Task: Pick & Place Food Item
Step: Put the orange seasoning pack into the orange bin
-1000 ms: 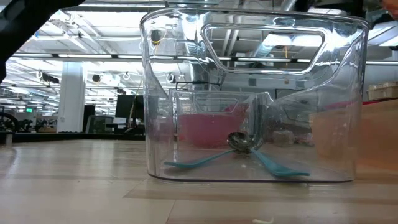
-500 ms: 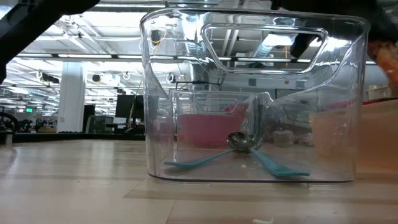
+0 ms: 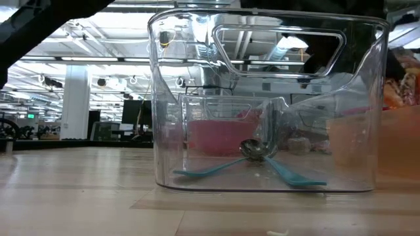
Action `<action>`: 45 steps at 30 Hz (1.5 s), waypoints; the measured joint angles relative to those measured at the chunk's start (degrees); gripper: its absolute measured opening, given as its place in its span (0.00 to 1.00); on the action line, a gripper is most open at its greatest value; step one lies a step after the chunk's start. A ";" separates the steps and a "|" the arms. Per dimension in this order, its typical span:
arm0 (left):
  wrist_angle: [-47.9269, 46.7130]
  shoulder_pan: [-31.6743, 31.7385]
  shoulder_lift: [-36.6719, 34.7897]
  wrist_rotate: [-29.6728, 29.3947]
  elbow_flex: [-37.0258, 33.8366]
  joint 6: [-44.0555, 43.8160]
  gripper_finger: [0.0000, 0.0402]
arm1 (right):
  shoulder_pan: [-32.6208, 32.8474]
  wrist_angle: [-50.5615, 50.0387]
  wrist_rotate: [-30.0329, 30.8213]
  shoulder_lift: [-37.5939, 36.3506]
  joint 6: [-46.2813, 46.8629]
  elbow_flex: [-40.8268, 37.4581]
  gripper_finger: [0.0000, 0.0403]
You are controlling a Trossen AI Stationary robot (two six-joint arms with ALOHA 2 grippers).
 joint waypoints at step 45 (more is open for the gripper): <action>2.93 0.58 -0.27 -1.58 -4.84 -1.25 0.04 | 0.00 -0.15 0.00 0.00 0.17 0.00 0.57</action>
